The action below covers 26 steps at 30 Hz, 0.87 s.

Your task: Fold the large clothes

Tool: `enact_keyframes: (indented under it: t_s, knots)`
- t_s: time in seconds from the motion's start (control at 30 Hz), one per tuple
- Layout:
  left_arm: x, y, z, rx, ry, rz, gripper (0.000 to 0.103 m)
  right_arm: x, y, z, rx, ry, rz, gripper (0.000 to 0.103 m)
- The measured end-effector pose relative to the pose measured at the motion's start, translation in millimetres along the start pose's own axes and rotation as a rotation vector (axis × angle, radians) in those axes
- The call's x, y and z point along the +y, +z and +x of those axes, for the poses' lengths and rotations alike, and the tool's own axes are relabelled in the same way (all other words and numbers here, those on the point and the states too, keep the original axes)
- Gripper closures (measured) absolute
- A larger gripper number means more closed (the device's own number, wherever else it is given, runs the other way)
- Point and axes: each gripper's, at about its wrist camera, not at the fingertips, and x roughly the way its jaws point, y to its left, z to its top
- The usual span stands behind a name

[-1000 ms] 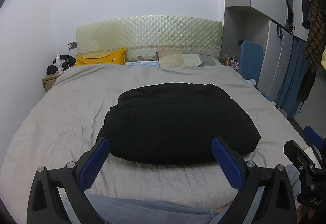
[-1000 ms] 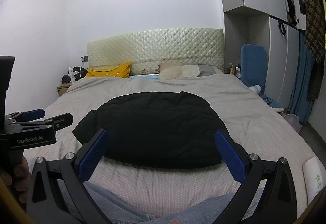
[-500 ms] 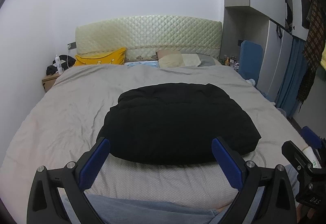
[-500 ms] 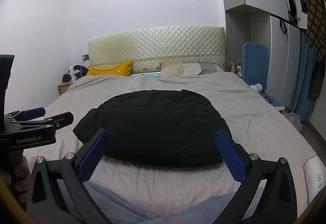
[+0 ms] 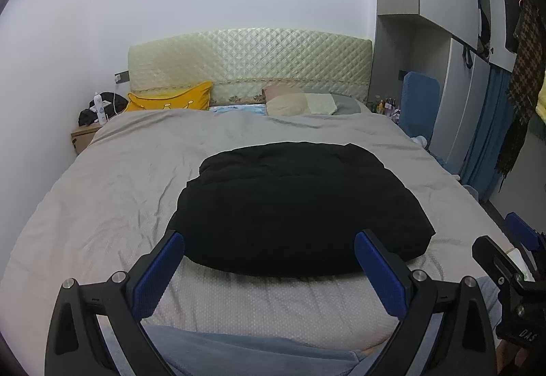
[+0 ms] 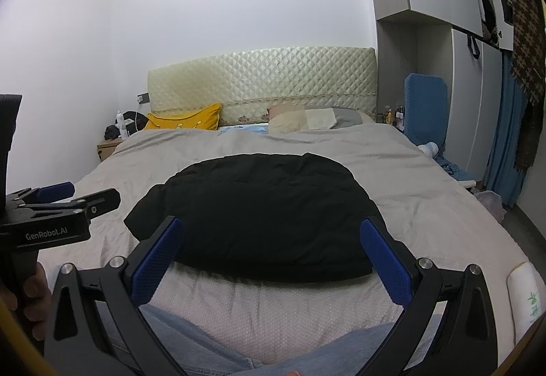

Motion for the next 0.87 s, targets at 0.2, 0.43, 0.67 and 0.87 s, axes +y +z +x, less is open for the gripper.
enact_keyframes:
  t_s: [0.2,0.43,0.67,0.87]
  knots:
    - [1.6,0.8,-4.1,-0.006,0.001,-0.003,0.002,-0.5,0.3,-3.9,-0.009,-0.008,-0.003,0.000]
    - [2.2,1.0,-10.0,-0.015,0.007,-0.005,0.002,3.2,0.7,-9.7,-0.020,-0.009,-0.006,0.000]
    - [1.4,1.4,-10.7,-0.019,0.003,-0.006,0.002,3.5,1.4,-11.3,-0.026,-0.011,-0.005,0.000]
    - [-0.3,-0.2,-13.2,-0.021,0.000,0.001,0.002,3.9,0.9,-11.5,-0.027,-0.011,-0.005,0.000]
